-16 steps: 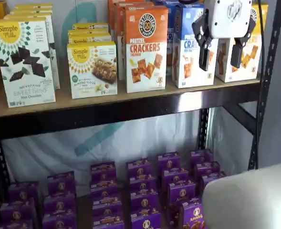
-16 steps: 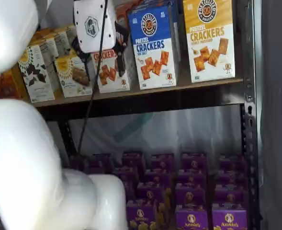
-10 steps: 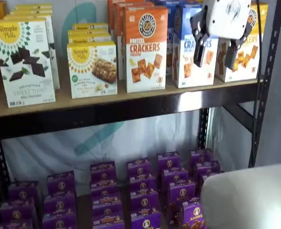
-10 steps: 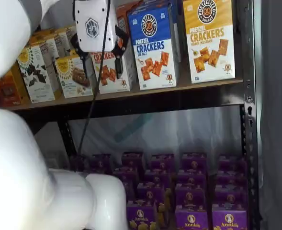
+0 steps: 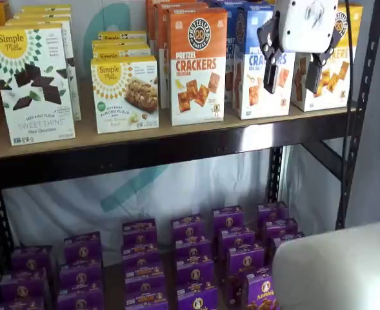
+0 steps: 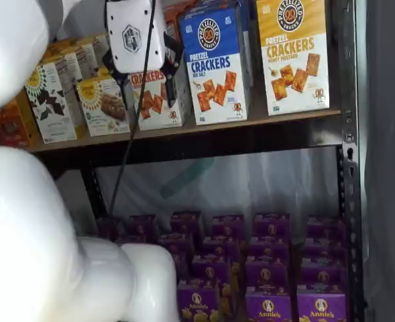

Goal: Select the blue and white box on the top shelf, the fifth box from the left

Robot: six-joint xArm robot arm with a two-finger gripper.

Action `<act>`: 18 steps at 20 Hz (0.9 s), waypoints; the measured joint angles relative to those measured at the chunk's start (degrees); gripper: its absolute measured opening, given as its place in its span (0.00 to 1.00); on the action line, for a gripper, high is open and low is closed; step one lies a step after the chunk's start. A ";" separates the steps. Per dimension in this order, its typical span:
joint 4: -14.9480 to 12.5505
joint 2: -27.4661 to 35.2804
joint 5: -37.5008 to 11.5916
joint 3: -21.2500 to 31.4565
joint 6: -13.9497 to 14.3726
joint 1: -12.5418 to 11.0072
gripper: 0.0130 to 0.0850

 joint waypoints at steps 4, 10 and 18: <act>-3.66 0.55 -3.58 0.25 0.71 1.89 1.00; -6.30 4.05 -8.98 -1.36 -0.09 1.50 1.00; -5.72 8.85 -13.06 -4.14 -2.79 -1.57 1.00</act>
